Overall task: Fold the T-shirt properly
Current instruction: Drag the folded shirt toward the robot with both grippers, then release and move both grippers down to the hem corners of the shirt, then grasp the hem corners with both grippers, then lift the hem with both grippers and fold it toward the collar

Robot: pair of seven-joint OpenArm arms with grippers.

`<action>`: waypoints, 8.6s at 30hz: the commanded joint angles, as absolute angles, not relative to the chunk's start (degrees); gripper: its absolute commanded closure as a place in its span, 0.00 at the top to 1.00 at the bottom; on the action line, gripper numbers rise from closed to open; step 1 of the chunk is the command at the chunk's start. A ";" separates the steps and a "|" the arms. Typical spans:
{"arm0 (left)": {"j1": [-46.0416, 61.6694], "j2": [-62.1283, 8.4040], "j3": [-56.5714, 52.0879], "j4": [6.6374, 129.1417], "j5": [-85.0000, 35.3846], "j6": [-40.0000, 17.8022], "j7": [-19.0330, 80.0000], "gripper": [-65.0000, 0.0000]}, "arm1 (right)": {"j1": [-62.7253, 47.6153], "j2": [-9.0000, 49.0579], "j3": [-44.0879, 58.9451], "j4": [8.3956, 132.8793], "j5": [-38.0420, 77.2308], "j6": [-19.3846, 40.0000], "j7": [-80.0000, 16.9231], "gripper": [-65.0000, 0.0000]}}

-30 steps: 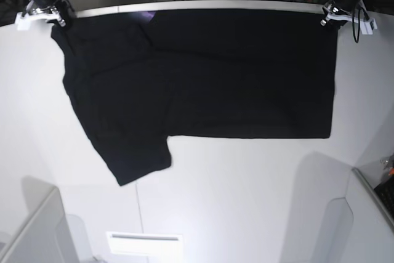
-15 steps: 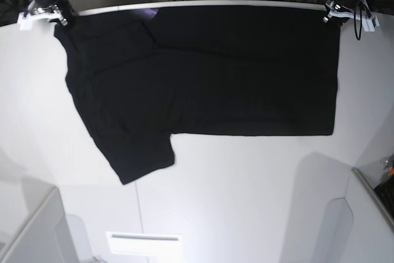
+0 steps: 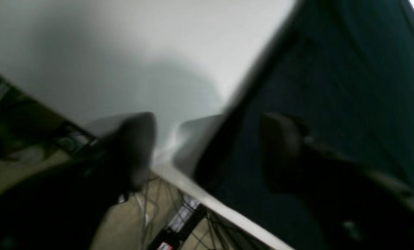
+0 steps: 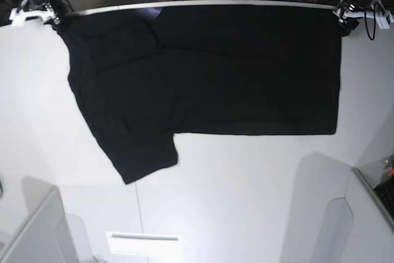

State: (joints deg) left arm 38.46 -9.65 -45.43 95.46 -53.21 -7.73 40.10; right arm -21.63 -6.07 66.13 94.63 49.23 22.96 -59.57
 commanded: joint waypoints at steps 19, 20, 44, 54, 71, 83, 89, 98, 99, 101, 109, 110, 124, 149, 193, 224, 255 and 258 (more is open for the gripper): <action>34.15 -11.21 -51.30 104.84 -53.41 -8.13 39.43 0.16 | -8.75 5.76 53.05 97.27 46.02 22.73 -58.51 0.44; 33.89 -11.30 -51.21 104.75 -53.41 -8.13 39.43 0.05 | -6.99 6.81 50.68 95.69 44.53 22.73 -58.51 0.44; 32.84 -13.32 -51.56 104.40 -53.41 -8.13 39.43 0.11 | 27.56 12.97 20.88 50.59 28.26 23.08 -42.42 0.62; 33.01 -14.81 -51.30 104.31 -53.41 -8.13 39.43 0.23 | 32.92 14.02 11.21 38.90 28.26 23.08 -35.12 0.61; 32.31 -14.90 -51.21 104.31 -53.41 -8.13 39.43 0.23 | 33.10 14.02 4.79 38.02 28.18 22.64 -34.77 0.29; 9.19 -20.09 -51.12 92.53 -53.23 -7.96 58.95 0.84 | 32.48 13.67 5.23 38.37 28.18 21.41 -34.77 0.00; -4.53 -20.35 -47.87 86.46 -38.46 -7.87 62.81 0.84 | 32.40 13.67 5.23 38.46 28.18 21.41 -34.77 0.00; -18.07 -20.35 -33.89 70.55 -26.24 -8.22 59.74 0.84 | 32.40 13.58 5.23 38.46 28.18 21.41 -34.86 0.00; -18.51 -20.35 -32.57 69.32 -26.24 -8.13 58.07 0.84 | 32.40 13.58 5.23 38.46 28.18 21.41 -34.86 0.00; -18.77 -20.79 -30.11 67.03 -26.24 -8.13 55.96 0.84 | 32.40 13.58 5.23 38.46 28.18 21.41 -34.95 0.00; -22.29 -21.23 -24.66 56.75 -26.33 -8.13 49.71 0.84 | 32.31 14.02 5.23 38.46 28.18 21.41 -34.95 0.00; -22.46 -21.32 -24.57 55.96 -26.33 -8.13 49.27 0.84 | 32.31 14.02 5.23 38.46 28.18 21.41 -34.95 0.00; -21.93 -20.88 -21.32 54.73 -26.33 -8.13 49.01 0.49 | 32.31 13.85 5.23 38.46 28.18 21.41 -34.86 0.00; -17.71 -21.32 -22.02 63.52 -26.86 -8.31 49.45 0.00 | 26.24 13.85 5.32 52.44 28.35 21.41 -34.77 0.00; 2.33 -21.93 -32.13 88.04 -44.88 -13.05 54.20 0.00 | 5.32 12.44 19.65 85.05 28.44 21.76 -43.12 0.00; 20.97 -21.41 -37.93 103.96 -57.71 -13.05 54.20 0.00 | -13.67 10.68 25.71 105.54 28.53 21.76 -43.30 0.00; 26.42 -23.78 -37.41 104.13 -57.63 -13.14 54.20 0.00 | -28.35 4.62 30.73 115.30 28.53 21.93 -43.30 0.00; 27.47 -23.78 -37.32 104.13 -57.63 -13.14 54.20 0.00 | -29.23 4.62 30.81 115.38 28.62 21.93 -43.30 0.00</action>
State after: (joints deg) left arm 27.16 -22.76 -36.97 103.15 -57.08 -12.71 55.07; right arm -29.17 4.08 30.39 114.17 28.08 21.67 -44.60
